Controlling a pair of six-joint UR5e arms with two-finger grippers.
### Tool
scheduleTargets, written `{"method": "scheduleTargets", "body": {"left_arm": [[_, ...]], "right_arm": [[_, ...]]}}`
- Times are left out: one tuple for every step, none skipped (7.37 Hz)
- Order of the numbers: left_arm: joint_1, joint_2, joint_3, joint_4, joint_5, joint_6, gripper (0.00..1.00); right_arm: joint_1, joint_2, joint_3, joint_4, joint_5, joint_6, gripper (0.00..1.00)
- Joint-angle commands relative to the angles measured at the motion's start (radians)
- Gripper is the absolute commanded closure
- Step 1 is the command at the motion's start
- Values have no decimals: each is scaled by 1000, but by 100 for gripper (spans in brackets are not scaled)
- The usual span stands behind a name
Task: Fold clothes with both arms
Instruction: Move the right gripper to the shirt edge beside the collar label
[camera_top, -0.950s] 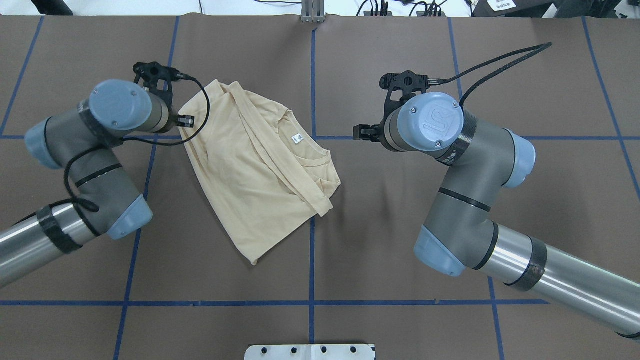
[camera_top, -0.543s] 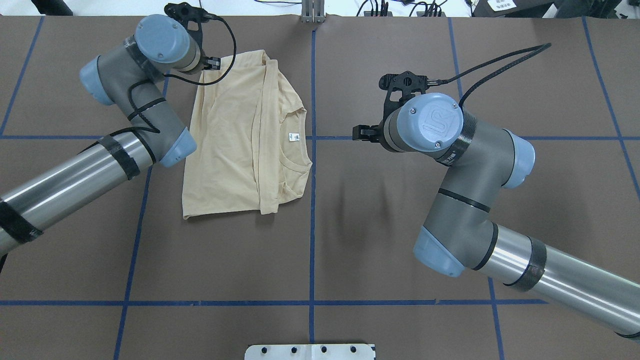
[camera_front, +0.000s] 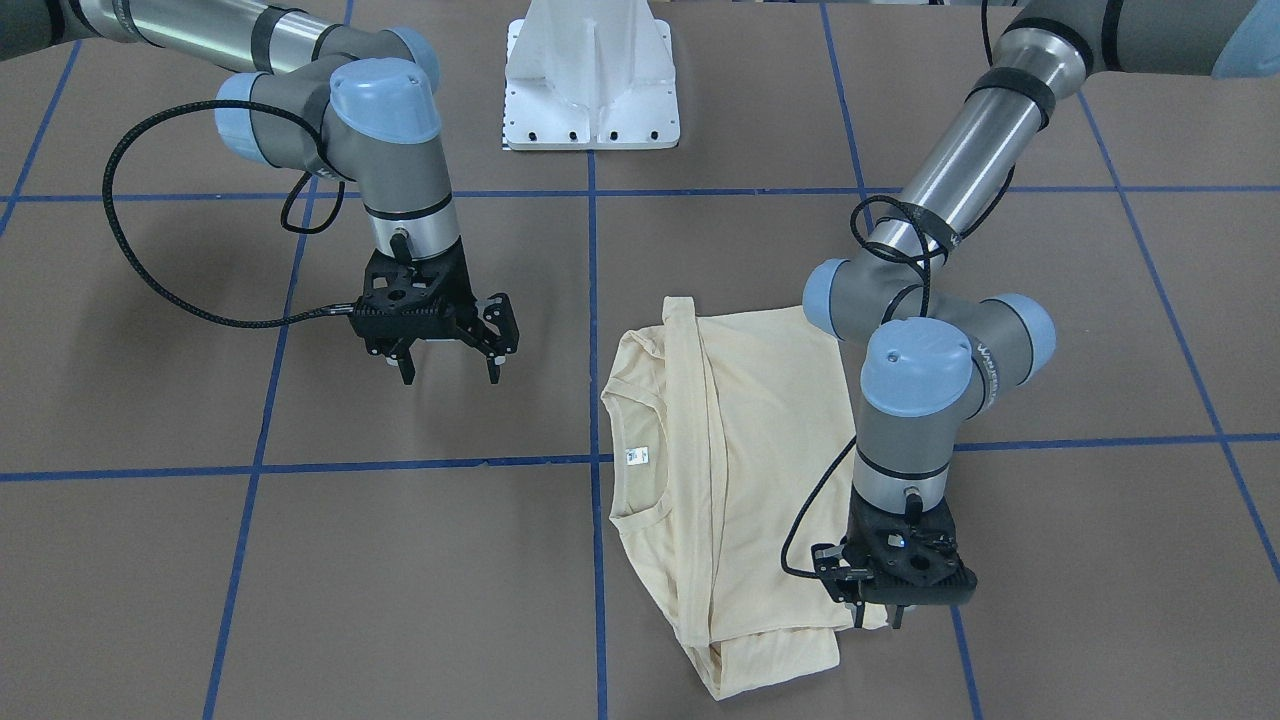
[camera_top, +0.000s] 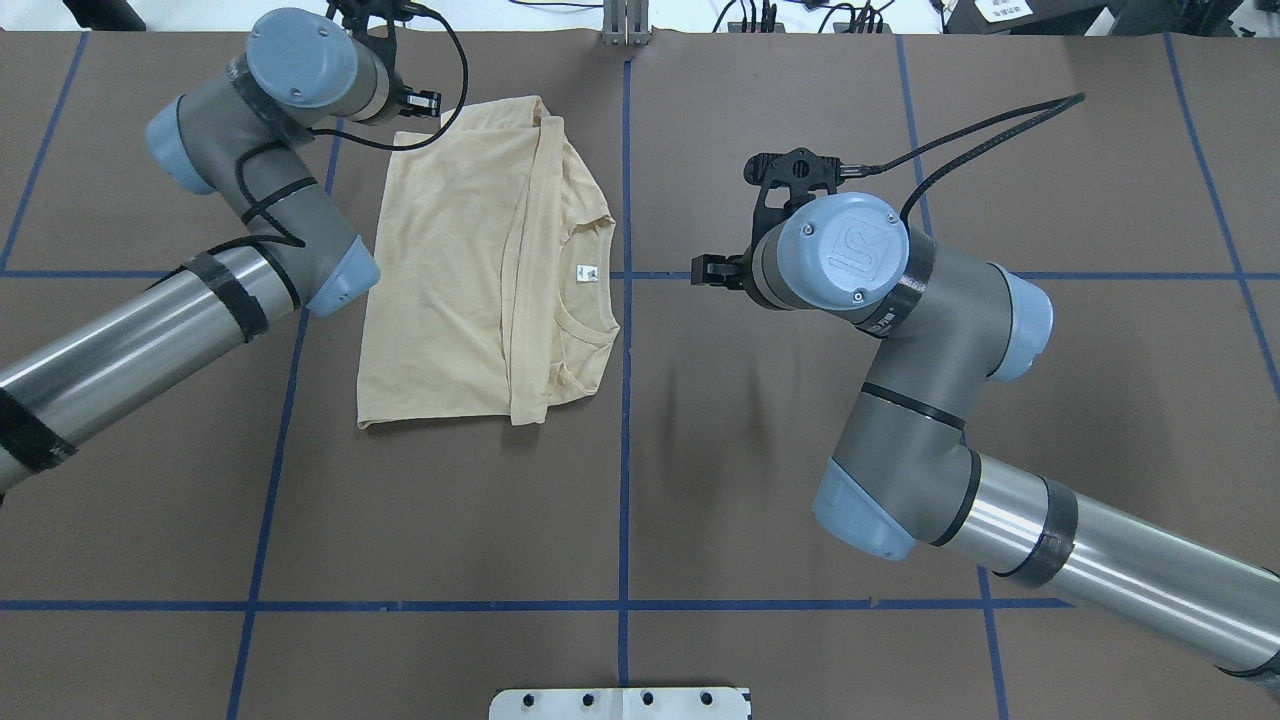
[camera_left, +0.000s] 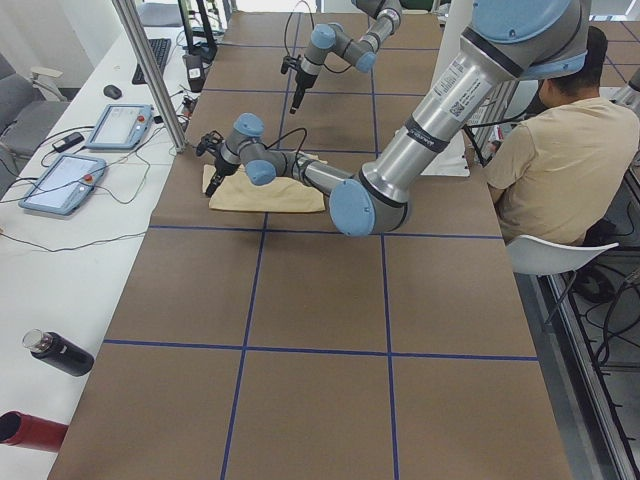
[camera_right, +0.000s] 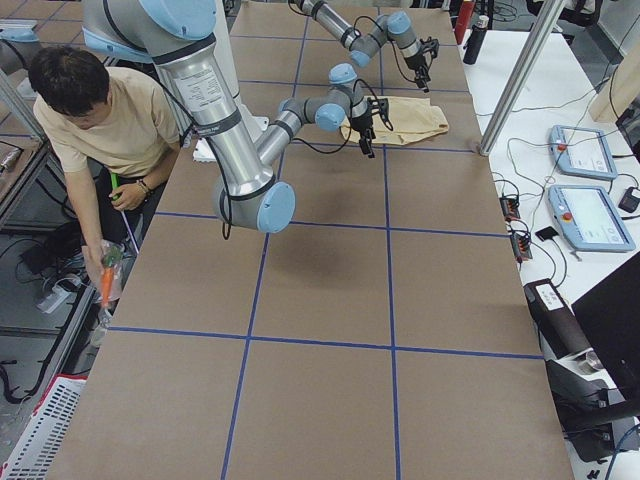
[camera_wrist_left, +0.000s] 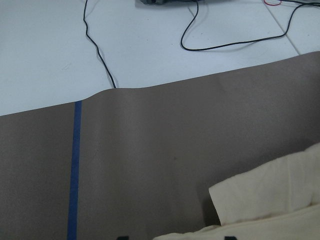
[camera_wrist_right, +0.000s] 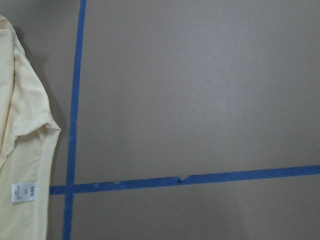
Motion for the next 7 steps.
{"method": "scheduleTargets", "body": {"left_arm": [[-6, 152, -209, -6, -55, 1, 0], [-4, 155, -217, -6, -55, -5, 0], [-4, 155, -217, -8, -55, -7, 0], [-3, 164, -215, -8, -55, -7, 0], [-1, 166, -217, -8, -55, -11, 0], [3, 166, -217, -9, -55, -43, 0], [3, 166, -217, -9, -55, -48, 0]], "right_arm": [[-49, 179, -203, -4, -69, 172, 2], [-74, 228, -265, -4, -88, 245, 4], [-103, 261, -311, -4, -125, 298, 11], [-124, 285, -348, -4, -157, 298, 26], [-137, 284, -355, -4, -160, 286, 52], [-145, 284, -362, -4, -160, 283, 55], [-148, 284, -370, -4, -160, 280, 55]]}}
